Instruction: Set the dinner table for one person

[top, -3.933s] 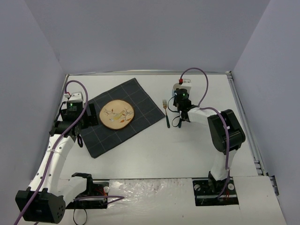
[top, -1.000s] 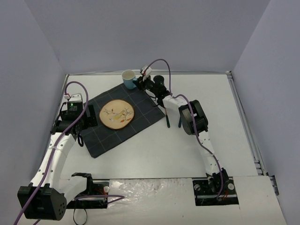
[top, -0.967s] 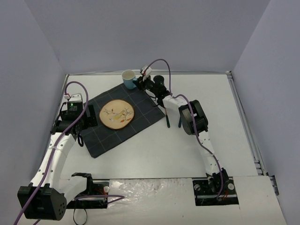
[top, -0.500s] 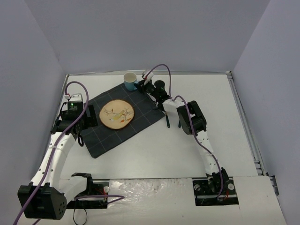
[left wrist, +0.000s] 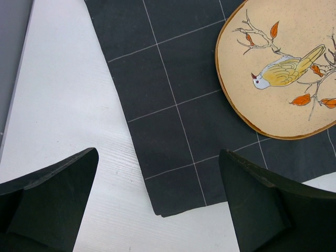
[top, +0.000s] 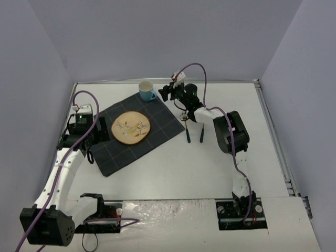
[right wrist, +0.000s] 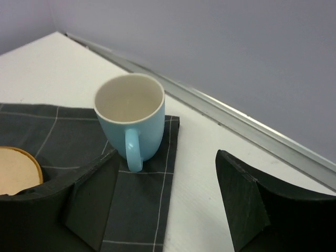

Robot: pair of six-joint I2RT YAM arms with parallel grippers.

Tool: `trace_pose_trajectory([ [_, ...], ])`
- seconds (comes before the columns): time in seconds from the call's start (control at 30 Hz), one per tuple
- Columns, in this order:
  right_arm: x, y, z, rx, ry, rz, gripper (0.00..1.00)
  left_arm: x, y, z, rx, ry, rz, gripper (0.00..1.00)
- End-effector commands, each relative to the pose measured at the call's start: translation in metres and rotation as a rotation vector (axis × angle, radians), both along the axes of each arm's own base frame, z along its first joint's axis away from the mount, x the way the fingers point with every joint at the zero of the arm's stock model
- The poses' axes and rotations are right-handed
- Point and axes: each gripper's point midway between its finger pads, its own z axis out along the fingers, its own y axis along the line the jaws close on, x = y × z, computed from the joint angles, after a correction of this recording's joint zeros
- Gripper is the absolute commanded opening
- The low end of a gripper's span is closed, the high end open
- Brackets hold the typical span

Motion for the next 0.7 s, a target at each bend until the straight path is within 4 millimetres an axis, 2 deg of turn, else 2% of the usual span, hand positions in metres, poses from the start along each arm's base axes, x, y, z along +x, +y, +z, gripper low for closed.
trace_pose_trajectory([
  [0.0, -0.010, -0.056, 0.108, 0.050, -0.062, -0.227, 0.75, 0.010, 0.001, 0.025, -0.003, -0.097, -0.001, 0.97],
  [0.03, -0.016, -0.067, 0.111, 0.036, -0.027, -0.265, 0.76, 0.009, 0.001, 0.026, -0.004, -0.097, 0.000, 0.97],
  [0.07, -0.022, -0.078, 0.095, -0.002, 0.048, -0.312, 0.77, 0.009, 0.000, 0.027, -0.005, -0.101, -0.002, 0.97],
  [0.17, -0.039, -0.112, 0.082, -0.037, 0.170, -0.461, 0.78, 0.008, 0.000, 0.029, -0.007, -0.106, -0.001, 0.97],
  [0.4, -0.108, -0.169, 0.010, -0.097, 0.458, -0.651, 0.79, 0.007, 0.001, 0.034, -0.005, -0.111, -0.001, 0.97],
  [0.5, -0.128, -0.185, -0.008, -0.079, 0.532, -0.717, 0.78, 0.008, 0.000, 0.035, -0.009, -0.115, -0.004, 0.97],
  [0.57, -0.146, -0.196, -0.033, -0.098, 0.596, -0.747, 0.77, 0.008, -0.001, 0.035, -0.012, -0.113, -0.006, 0.97],
  [0.67, -0.162, -0.204, -0.054, -0.112, 0.653, -0.772, 0.73, 0.009, -0.002, 0.035, -0.014, -0.116, -0.007, 0.97],
])
